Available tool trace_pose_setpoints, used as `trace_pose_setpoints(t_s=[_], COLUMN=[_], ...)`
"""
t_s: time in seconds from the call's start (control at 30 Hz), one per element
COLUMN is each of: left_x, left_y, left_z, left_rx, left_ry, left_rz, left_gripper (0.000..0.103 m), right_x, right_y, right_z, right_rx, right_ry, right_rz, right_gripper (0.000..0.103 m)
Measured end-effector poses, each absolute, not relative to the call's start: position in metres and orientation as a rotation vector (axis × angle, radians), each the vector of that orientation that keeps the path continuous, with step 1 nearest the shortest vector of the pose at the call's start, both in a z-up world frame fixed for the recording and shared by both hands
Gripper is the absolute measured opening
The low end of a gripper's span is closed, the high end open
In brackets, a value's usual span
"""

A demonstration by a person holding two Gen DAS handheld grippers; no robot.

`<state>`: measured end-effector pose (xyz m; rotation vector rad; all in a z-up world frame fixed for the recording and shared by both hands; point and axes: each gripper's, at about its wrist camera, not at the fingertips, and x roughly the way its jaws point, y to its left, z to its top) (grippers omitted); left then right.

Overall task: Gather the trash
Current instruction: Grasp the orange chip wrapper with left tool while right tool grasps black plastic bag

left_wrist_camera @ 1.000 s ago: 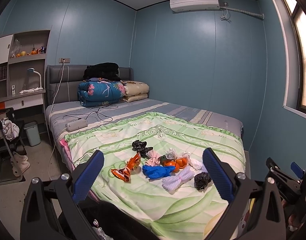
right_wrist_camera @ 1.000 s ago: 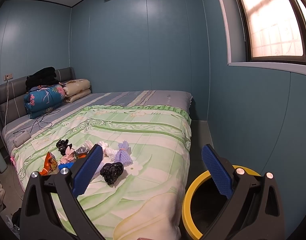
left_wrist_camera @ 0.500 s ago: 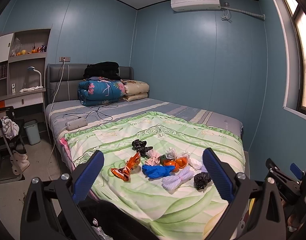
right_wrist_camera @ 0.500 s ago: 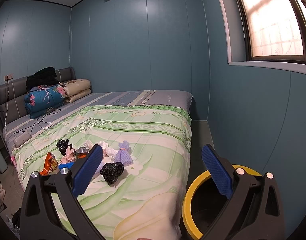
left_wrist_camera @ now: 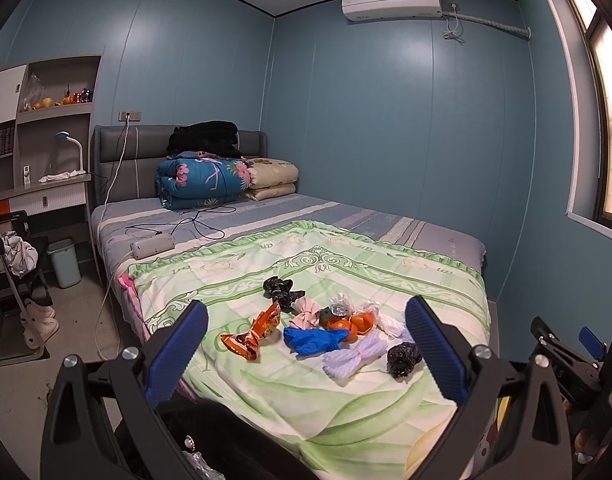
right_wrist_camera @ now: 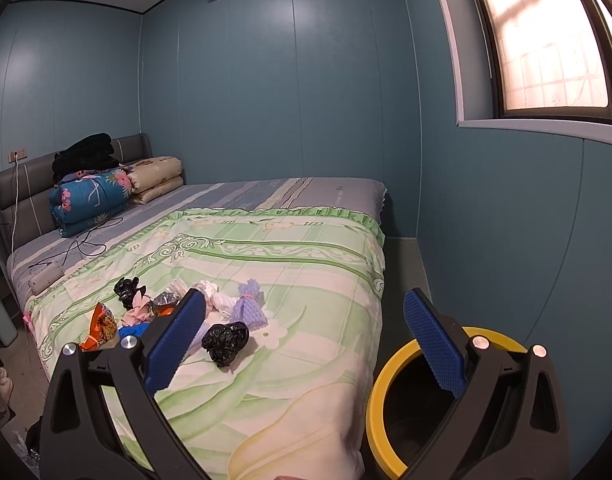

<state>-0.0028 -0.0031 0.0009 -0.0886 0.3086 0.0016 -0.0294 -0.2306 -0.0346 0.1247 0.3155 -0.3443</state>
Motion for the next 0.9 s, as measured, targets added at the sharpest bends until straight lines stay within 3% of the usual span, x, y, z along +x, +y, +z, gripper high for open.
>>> trace_pose_setpoints(t_s=[0.4, 0.67, 0.9], left_x=[0.010, 0.067, 0.132], left_y=[0.006, 0.035, 0.070], left_z=[-0.002, -0.006, -0.045], left_rx=[-0.072, 0.033, 0.052], left_ry=[0.279, 0.315, 0.436], left_rz=[-0.025, -0.069, -0.110], left_gripper=[0.095, 0.095, 0.095], right_x=[-0.015, 0.034, 0.087], right_y=[-0.231, -0.217, -0.210], right_z=[-0.039, -0.063, -0.090], right_rx=[0.084, 0.013, 0.023], right_ry=[0.302, 0.375, 0.468], right_rz=[-0.350, -0.208, -0.118], right_gripper=[0.095, 0.095, 0.095])
